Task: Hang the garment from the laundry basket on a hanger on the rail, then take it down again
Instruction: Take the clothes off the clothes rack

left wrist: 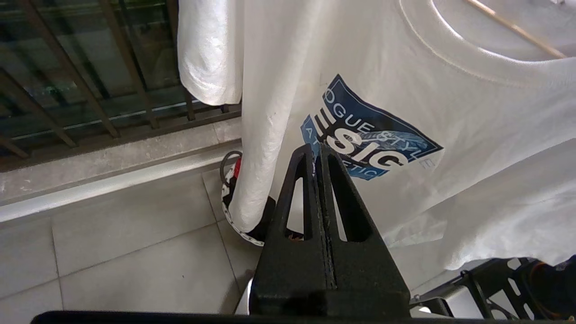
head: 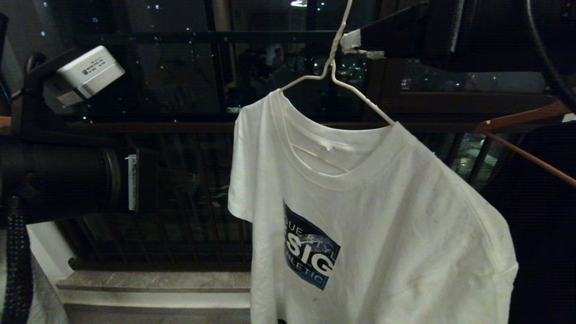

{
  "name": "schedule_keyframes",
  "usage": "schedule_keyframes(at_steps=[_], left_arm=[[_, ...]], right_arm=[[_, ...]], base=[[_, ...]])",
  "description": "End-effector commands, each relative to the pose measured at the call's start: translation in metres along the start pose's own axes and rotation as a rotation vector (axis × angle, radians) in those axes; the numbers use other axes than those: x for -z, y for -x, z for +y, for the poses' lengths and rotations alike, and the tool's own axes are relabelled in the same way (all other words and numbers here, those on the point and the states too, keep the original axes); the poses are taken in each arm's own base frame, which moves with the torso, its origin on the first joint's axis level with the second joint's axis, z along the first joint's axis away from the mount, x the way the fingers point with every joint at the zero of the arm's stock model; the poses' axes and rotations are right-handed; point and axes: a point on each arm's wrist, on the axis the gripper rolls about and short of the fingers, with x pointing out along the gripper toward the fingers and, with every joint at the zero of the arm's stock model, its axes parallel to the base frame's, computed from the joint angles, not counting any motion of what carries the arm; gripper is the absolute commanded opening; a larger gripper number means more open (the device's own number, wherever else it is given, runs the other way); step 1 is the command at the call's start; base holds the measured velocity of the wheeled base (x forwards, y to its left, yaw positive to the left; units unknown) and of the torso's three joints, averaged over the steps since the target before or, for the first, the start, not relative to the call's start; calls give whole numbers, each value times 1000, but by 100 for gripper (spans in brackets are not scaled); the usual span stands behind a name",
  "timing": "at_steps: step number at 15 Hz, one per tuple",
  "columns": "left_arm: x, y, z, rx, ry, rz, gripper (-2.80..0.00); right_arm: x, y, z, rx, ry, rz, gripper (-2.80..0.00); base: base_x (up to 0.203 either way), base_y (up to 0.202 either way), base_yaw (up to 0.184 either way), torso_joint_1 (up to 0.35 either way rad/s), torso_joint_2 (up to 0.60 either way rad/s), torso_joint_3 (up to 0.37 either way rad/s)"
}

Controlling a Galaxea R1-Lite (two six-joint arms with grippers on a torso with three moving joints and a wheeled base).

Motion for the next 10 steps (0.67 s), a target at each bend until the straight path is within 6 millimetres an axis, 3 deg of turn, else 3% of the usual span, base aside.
schedule_keyframes(at_steps=[1, 4, 10], left_arm=[[-2, 2, 1, -4, 5, -7, -280], [-2, 4, 1, -3, 6, -15, -280], [-3, 6, 2, -5, 7, -23, -280]], right_arm=[[7, -27, -2, 25, 18, -12, 0], [13, -49, -3, 50, 57, -44, 0], [12, -69, -4, 67, 63, -82, 0]], base=[[0, 0, 0, 0, 0, 0], [0, 0, 0, 0, 0, 0], [0, 0, 0, 0, 0, 0]])
